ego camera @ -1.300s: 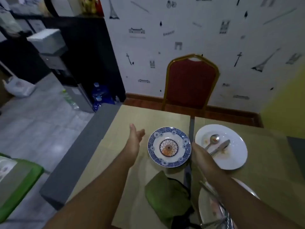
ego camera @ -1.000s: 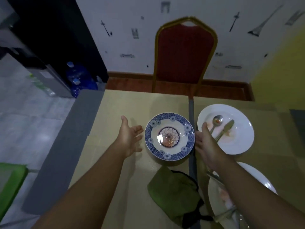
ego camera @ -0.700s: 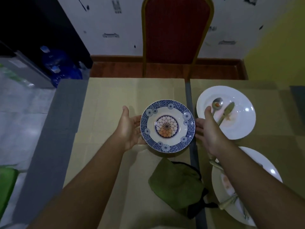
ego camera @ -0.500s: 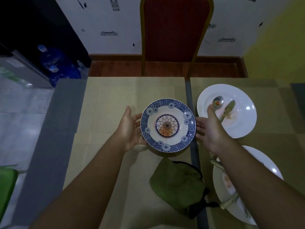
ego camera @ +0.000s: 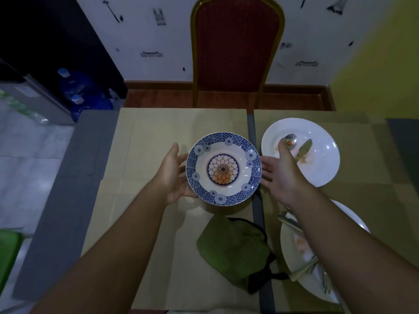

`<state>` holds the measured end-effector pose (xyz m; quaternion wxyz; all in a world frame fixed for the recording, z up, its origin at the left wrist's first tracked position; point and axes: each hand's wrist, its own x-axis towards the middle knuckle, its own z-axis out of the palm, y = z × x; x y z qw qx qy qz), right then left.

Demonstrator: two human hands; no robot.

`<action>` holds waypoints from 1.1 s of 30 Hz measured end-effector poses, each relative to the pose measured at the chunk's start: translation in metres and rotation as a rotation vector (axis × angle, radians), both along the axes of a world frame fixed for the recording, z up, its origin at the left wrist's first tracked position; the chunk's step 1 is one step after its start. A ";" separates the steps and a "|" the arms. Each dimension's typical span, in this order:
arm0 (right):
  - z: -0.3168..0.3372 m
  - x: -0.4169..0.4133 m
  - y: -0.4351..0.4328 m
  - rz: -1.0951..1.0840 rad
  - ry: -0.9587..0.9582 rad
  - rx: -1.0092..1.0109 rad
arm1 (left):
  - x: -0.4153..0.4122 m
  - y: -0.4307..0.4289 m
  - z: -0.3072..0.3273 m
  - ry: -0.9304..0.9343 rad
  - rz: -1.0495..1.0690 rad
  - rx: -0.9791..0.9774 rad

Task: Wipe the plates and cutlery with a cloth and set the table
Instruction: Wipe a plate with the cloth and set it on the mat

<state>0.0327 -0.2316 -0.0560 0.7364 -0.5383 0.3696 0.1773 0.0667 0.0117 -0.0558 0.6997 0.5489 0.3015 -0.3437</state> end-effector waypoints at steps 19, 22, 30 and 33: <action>0.019 -0.094 0.015 0.355 -0.179 0.053 | -0.193 0.027 0.018 -0.114 0.244 0.225; 0.012 -0.116 0.026 0.408 -0.256 -0.056 | -0.213 0.038 0.010 -0.115 0.301 0.233; -0.052 -0.171 0.039 1.262 -0.501 -1.099 | -0.226 0.085 -0.003 -0.131 0.419 0.244; -0.074 -0.175 0.045 1.391 -0.484 -1.267 | -0.224 0.096 -0.008 -0.128 0.412 0.225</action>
